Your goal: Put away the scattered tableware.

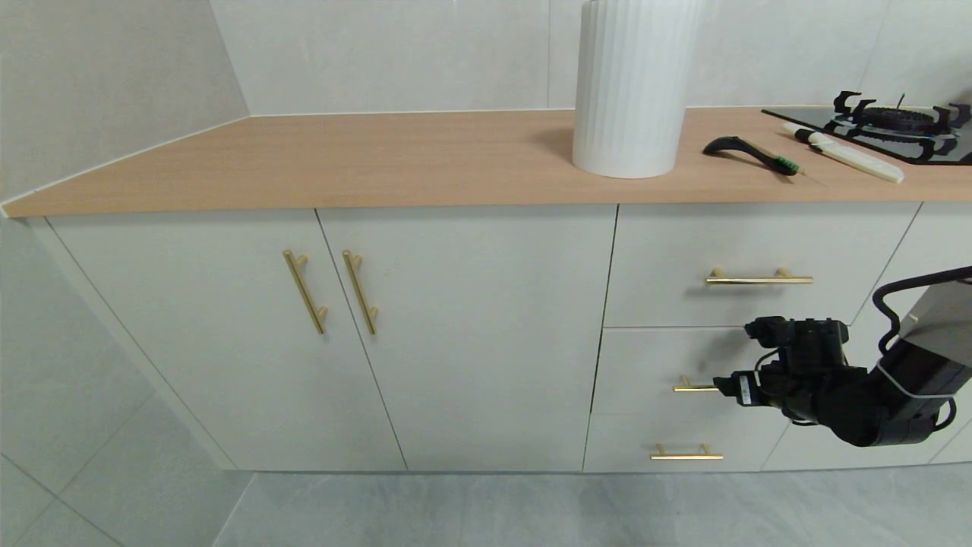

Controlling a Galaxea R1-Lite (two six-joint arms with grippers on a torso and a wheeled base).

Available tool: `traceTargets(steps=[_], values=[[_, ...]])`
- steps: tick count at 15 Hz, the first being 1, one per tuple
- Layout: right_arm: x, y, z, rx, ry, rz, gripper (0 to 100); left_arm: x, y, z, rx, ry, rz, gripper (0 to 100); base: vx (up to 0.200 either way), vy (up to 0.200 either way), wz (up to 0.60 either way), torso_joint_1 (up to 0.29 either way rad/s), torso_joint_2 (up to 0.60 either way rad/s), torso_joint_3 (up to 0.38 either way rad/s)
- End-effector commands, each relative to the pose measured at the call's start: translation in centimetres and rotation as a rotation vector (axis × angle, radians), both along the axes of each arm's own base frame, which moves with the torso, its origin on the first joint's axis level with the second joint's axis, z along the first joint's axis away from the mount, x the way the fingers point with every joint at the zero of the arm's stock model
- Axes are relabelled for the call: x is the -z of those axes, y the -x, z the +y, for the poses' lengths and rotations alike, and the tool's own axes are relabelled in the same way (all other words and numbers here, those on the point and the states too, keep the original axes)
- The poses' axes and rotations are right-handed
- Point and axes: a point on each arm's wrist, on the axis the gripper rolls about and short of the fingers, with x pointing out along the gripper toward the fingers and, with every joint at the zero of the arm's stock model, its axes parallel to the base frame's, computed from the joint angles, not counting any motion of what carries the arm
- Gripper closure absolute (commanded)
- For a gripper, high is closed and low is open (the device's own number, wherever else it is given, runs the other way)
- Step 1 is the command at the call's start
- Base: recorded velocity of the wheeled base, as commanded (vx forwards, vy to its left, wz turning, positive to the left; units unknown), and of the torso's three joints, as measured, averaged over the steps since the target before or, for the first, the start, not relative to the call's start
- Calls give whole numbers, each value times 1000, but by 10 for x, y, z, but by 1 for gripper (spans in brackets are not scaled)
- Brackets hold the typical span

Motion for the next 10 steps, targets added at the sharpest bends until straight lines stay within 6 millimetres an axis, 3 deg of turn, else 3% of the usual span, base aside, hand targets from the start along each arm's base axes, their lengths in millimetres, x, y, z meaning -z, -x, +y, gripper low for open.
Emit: traceTargets(steps=[1,5,10], values=[[7,-4,2,22,18,7,0,0,0,0,-1,0,0,0,0,0,0,0,0,0],[20,-11,2,45,35,-15,0,0,0,0,-1,0,0,0,0,0,0,0,0,0],[17,-4,3,36,42,-6,0,0,0,0,-1,0,0,0,0,0,0,0,0,0]])
